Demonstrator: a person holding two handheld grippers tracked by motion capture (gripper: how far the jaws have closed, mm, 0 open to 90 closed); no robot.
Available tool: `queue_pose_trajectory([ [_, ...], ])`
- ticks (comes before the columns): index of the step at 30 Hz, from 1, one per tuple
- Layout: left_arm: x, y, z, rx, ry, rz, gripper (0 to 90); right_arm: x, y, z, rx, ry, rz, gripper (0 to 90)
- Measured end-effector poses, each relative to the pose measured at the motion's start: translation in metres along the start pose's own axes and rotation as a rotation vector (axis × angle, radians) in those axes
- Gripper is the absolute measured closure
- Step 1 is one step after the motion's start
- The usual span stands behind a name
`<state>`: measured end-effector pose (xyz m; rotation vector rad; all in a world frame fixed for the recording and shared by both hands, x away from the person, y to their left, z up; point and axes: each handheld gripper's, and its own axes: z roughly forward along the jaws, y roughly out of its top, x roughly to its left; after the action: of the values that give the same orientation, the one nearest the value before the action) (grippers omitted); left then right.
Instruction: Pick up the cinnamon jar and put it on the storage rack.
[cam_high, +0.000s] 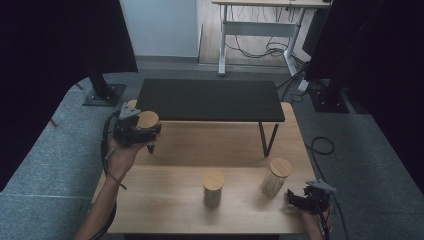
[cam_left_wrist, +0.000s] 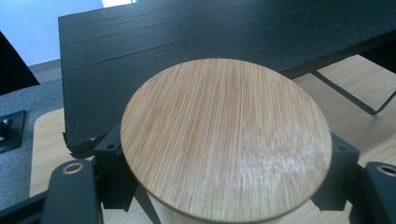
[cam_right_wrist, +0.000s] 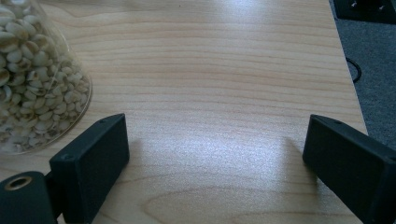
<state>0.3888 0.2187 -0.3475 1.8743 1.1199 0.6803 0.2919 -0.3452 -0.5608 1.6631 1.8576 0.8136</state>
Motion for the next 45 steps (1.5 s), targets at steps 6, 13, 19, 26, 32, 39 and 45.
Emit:
queue_pose_trajectory([
  [6, 0.001, 0.004, -0.001, -0.003, -0.003, -0.001, 25.4, 0.0, 0.0, 0.0, 0.0, 0.0, 0.0, 6.6],
  [13, 0.003, 0.007, -0.003, -0.004, -0.004, -0.004, 25.5, 0.0, 0.0, 0.0, 0.0, 0.0, 0.0, 6.7],
  [19, 0.005, 0.012, -0.004, -0.005, -0.002, -0.006, 25.5, 0.0, 0.0, 0.0, 0.0, 0.0, 0.0, 6.7],
  [26, 0.005, 0.02, -0.006, -0.011, -0.003, -0.003, 25.5, 0.0, 0.0, 0.0, 0.0, 0.0, 0.0, 6.7],
  [32, 0.005, 0.023, -0.007, -0.011, -0.002, -0.002, 25.5, 0.0, 0.0, 0.0, 0.0, 0.0, 0.0, 6.7],
  [39, 0.006, 0.026, -0.007, -0.012, 0.0, -0.002, 25.5, 0.0, 0.0, 0.0, 0.0, 0.0, 0.0, 6.7],
  [45, 0.006, 0.029, -0.007, -0.012, 0.003, 0.0, 25.5, 0.0, 0.0, 0.0, 0.0, 0.0, 0.0, 6.7],
])
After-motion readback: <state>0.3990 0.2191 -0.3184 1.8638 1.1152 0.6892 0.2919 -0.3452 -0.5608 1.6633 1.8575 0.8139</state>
